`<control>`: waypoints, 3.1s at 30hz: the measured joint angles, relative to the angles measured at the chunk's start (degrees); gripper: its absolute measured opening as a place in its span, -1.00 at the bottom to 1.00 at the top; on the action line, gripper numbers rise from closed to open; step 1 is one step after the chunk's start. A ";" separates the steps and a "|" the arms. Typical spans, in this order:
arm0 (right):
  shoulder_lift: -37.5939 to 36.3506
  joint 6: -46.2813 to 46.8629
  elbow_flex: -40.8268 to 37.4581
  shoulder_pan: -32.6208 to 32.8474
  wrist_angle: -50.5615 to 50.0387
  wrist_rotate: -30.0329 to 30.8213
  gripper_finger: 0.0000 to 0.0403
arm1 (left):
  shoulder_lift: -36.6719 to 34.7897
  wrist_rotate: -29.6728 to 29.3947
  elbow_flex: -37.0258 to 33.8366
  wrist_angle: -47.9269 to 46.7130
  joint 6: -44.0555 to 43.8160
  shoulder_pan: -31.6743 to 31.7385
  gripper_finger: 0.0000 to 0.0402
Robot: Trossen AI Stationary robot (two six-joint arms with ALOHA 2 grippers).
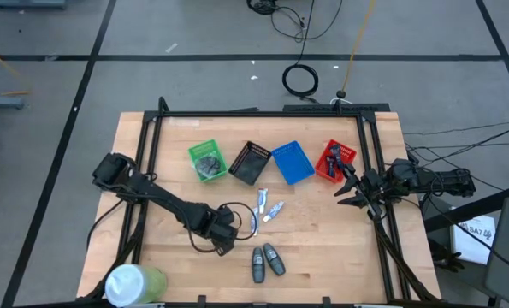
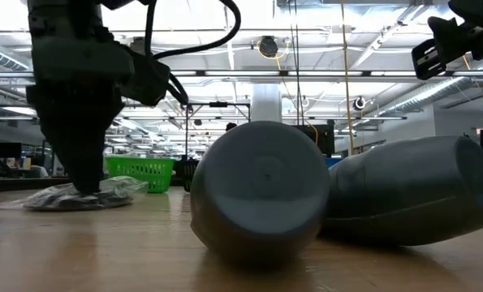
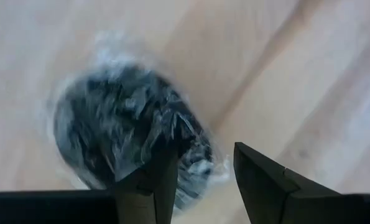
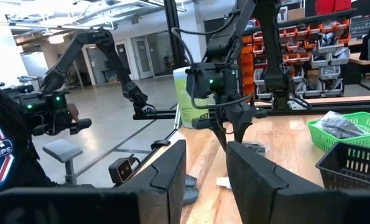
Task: Pick & Place Travel size toiletries
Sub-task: Put the black hairbrush into the green bin
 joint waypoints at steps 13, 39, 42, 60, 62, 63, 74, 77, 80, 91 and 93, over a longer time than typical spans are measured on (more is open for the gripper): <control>-0.02 -0.22 0.00 -0.01 -0.03 0.01 -0.48 | -5.24 -6.83 2.79 -7.30 -3.82 1.01 -0.24; -0.01 -0.26 0.00 -0.01 -0.44 0.03 -0.48 | 2.62 1.75 2.14 -7.37 -2.87 1.28 -0.76; 0.00 -0.26 0.00 -0.02 -0.46 0.04 -0.48 | 1.11 1.89 2.14 -7.37 -2.16 1.81 -0.96; 0.00 0.07 0.00 -0.02 -0.44 2.94 -0.48 | -24.35 -29.56 2.27 -28.04 -17.14 8.21 -1.00; 0.00 0.11 0.00 0.00 -0.46 2.88 -0.48 | -25.82 -30.17 2.27 -27.94 -15.26 11.14 -1.00; 0.00 0.11 0.00 0.00 -0.46 2.88 -0.48 | -26.05 -30.20 2.27 -27.13 -13.65 12.60 -1.00; 0.00 0.17 0.00 0.00 -0.51 2.81 -0.48 | -21.19 -22.10 2.32 -17.45 4.65 26.88 -1.00; 0.00 0.17 0.00 0.00 -0.50 2.80 -0.48 | -18.38 -20.06 2.32 -17.44 5.53 29.88 -1.00; 0.00 0.17 0.00 -0.02 -0.50 2.80 -0.48 | -15.10 -17.52 2.32 -17.28 6.30 32.34 -1.00; 0.00 0.49 0.00 0.00 -0.46 2.78 -0.48 | -4.09 -10.15 2.32 -17.50 9.39 40.11 -1.00; 0.00 0.85 0.00 0.00 -0.46 2.78 -0.48 | -3.15 -8.91 2.32 -17.49 10.49 40.95 -1.00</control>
